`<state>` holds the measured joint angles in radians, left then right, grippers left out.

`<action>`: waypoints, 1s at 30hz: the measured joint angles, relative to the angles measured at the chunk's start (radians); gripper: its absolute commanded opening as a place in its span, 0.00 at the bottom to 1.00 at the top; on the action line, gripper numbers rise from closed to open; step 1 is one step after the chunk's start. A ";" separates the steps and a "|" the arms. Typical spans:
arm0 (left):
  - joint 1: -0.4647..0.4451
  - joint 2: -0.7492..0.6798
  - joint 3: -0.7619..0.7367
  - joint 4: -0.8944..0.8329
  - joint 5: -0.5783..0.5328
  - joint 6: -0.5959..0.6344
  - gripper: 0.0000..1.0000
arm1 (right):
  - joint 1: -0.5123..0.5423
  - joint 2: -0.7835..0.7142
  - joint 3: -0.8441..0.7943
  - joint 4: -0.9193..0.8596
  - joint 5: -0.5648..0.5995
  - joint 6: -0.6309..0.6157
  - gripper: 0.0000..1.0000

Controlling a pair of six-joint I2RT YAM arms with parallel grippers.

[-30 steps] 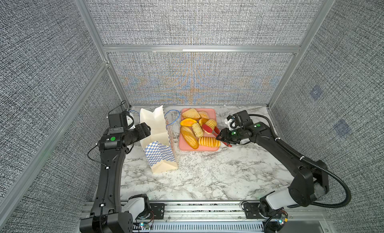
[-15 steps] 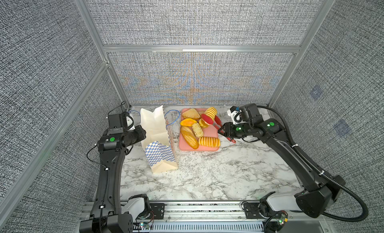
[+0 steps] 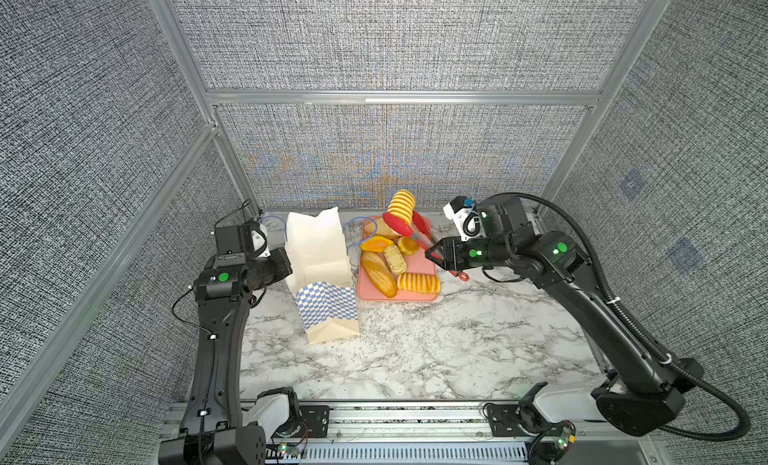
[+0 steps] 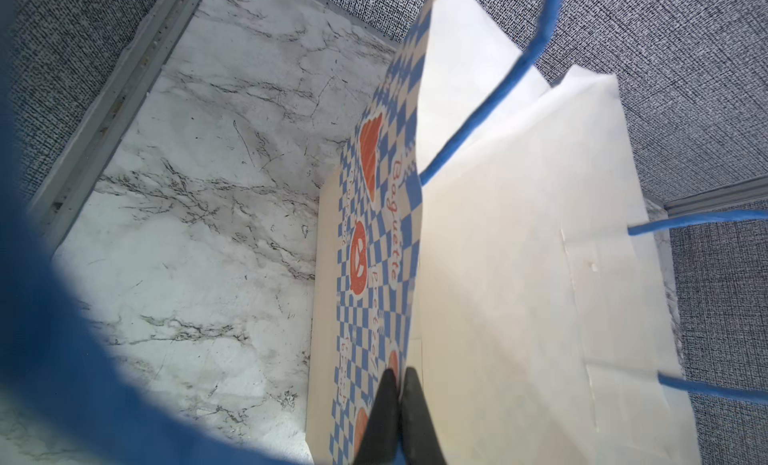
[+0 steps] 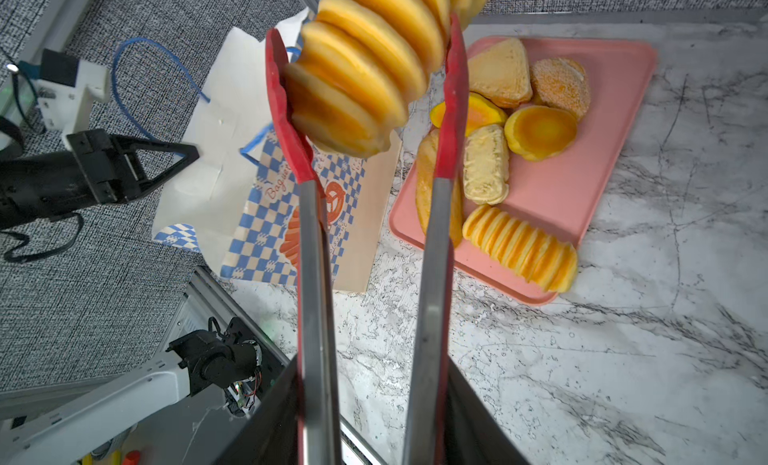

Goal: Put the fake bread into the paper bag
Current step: 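Lift the ridged bread with the tongs and carry it toward the bag, then lower the ridged bread into the bag held by the left gripper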

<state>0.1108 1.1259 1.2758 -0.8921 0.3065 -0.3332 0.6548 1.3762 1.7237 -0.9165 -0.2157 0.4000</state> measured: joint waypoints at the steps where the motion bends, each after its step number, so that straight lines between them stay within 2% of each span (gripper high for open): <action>1: 0.000 0.002 0.000 0.000 0.004 0.000 0.00 | 0.009 0.001 0.011 0.000 0.002 -0.006 0.48; 18: 0.000 0.016 0.005 0.000 0.022 0.011 0.00 | 0.238 0.167 0.295 -0.062 0.056 -0.153 0.48; 30: 0.000 0.016 0.003 0.000 0.035 0.011 0.00 | 0.307 0.296 0.420 -0.142 0.095 -0.214 0.48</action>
<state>0.1108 1.1423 1.2785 -0.8917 0.3416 -0.3222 0.9619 1.6718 2.1441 -1.0584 -0.1211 0.1856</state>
